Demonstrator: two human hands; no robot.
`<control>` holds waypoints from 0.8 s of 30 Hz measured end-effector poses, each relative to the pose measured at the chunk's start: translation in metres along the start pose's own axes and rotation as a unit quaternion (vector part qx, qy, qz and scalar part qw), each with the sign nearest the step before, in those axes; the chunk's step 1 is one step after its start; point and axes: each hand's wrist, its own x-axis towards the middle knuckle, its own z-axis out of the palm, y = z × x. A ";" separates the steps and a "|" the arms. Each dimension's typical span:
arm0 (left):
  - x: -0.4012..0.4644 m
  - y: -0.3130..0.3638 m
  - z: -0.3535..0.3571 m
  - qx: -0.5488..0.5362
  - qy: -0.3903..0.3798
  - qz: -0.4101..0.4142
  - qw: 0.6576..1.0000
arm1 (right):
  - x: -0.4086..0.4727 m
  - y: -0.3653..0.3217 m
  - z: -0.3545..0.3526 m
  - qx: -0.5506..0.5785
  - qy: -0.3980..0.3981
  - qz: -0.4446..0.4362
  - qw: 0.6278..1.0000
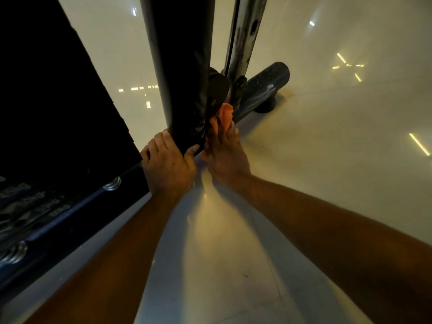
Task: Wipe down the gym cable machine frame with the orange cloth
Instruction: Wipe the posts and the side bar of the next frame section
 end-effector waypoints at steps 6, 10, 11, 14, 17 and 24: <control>0.003 0.001 -0.006 0.007 -0.046 -0.007 0.999 | 0.019 0.028 -0.035 -0.005 -0.047 0.002 0.999; 0.001 -0.002 -0.002 0.021 -0.048 0.005 0.999 | 0.014 0.011 -0.020 -0.024 -0.052 -0.025 0.998; 0.000 -0.002 -0.002 0.027 -0.046 0.004 0.999 | 0.015 0.022 -0.018 -0.031 -0.064 -0.049 0.996; 0.002 -0.008 -0.005 0.029 -0.052 0.009 0.998 | 0.021 0.048 -0.011 0.022 -0.037 -0.099 0.994; 0.005 -0.012 -0.004 0.038 -0.065 0.039 0.996 | 0.019 0.029 0.005 0.179 0.058 -0.032 0.982; 0.007 -0.006 -0.011 0.085 -0.134 0.010 0.987 | 0.006 0.060 -0.024 0.192 -0.102 -0.053 0.975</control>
